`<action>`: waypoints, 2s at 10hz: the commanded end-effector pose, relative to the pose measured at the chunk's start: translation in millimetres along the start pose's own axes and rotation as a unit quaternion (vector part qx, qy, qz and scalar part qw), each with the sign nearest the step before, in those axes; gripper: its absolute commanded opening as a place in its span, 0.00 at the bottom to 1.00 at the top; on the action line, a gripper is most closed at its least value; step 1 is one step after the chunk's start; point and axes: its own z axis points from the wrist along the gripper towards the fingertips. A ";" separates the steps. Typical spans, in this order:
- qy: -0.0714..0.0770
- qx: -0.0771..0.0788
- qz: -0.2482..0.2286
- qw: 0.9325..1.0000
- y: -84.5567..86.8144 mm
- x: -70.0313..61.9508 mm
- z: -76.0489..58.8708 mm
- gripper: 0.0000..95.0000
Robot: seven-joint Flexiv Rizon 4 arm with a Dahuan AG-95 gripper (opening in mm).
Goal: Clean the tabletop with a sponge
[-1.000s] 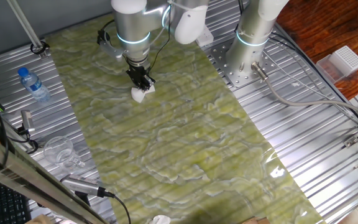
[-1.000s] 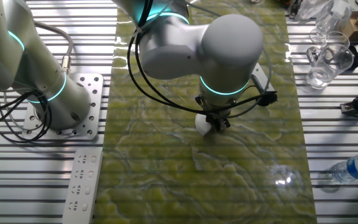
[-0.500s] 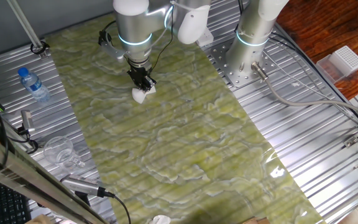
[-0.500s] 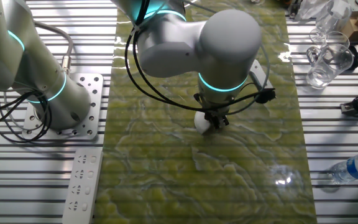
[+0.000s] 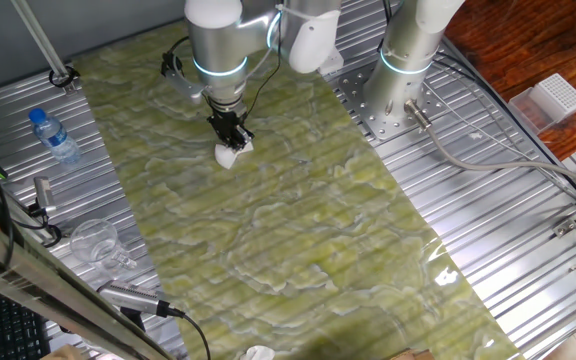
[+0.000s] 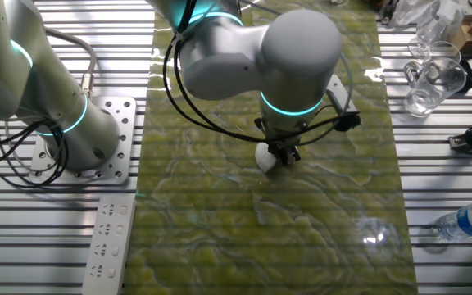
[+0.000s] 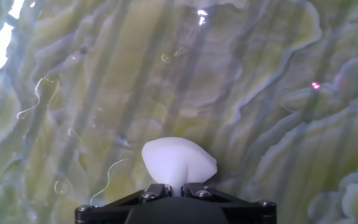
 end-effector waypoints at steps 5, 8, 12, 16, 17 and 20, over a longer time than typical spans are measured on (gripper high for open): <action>-0.001 -0.003 0.015 1.000 16.3 -11.7 -3.0 0.00; -0.005 -0.005 0.025 1.000 27.8 -19.6 3.3 0.00; -0.001 0.004 0.038 0.999 46.9 -26.2 -1.3 0.00; -0.006 -0.007 0.056 0.998 58.6 -35.0 1.3 0.00; -0.005 -0.008 0.058 0.998 60.4 -35.9 0.5 0.00; -0.007 -0.020 0.068 0.997 64.2 -36.8 -3.5 0.00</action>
